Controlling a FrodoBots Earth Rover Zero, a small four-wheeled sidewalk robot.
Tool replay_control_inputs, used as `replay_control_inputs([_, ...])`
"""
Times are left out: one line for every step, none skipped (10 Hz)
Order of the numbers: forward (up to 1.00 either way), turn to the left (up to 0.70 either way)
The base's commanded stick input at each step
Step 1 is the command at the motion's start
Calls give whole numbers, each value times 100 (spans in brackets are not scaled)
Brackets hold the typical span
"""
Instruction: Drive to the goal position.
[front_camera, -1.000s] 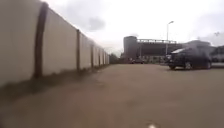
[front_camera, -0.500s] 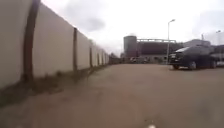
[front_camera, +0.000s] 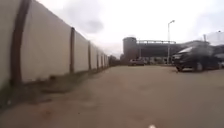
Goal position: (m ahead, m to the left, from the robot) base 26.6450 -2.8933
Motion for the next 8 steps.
replay_control_inputs([100,0])
replay_control_inputs([100,-20])
replay_control_inputs([100,-10])
replay_control_inputs([100,0])
replay_control_inputs([100,0])
replay_control_inputs([100,0])
replay_control_inputs([100,0])
replay_control_inputs([100,0])
